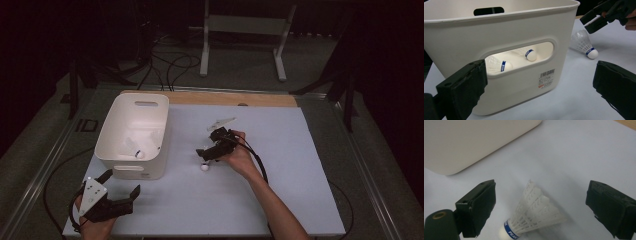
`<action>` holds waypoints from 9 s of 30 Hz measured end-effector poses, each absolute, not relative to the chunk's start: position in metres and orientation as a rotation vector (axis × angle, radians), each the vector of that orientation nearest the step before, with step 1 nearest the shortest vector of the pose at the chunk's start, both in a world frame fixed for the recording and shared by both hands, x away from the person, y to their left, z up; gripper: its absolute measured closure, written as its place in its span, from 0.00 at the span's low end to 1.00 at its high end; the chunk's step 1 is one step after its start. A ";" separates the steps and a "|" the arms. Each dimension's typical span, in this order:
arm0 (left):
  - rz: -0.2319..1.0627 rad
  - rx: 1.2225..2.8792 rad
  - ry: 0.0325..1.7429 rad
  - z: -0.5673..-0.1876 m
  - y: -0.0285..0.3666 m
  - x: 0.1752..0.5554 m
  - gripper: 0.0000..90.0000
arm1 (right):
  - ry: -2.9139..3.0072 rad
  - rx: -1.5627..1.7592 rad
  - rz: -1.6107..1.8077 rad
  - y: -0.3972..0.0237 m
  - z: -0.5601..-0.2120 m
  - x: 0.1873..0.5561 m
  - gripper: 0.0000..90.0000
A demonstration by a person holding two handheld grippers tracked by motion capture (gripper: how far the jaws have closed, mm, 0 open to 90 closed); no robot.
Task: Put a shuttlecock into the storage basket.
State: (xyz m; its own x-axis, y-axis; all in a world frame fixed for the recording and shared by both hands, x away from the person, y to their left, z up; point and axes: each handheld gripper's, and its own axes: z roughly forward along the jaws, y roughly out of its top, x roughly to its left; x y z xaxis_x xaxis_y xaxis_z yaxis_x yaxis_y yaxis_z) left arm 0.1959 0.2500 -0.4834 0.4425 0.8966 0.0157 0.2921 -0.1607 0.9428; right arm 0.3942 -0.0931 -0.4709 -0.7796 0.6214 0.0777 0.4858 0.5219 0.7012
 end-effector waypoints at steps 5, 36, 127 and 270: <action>0.754 1.693 1.039 -0.483 0.250 0.196 0.00 | 2.582 0.949 1.092 -0.092 -0.472 0.395 0.10; 0.756 1.691 1.041 -0.483 0.251 0.196 0.00 | 2.690 0.867 1.035 -0.091 -0.478 0.392 0.60; 0.756 1.694 1.042 -0.484 0.249 0.196 0.00 | 2.555 0.778 1.189 -0.097 -0.425 0.372 1.00; 0.757 1.694 1.044 -0.484 0.250 0.196 0.00 | 2.398 0.741 1.291 -0.087 -0.364 0.377 1.00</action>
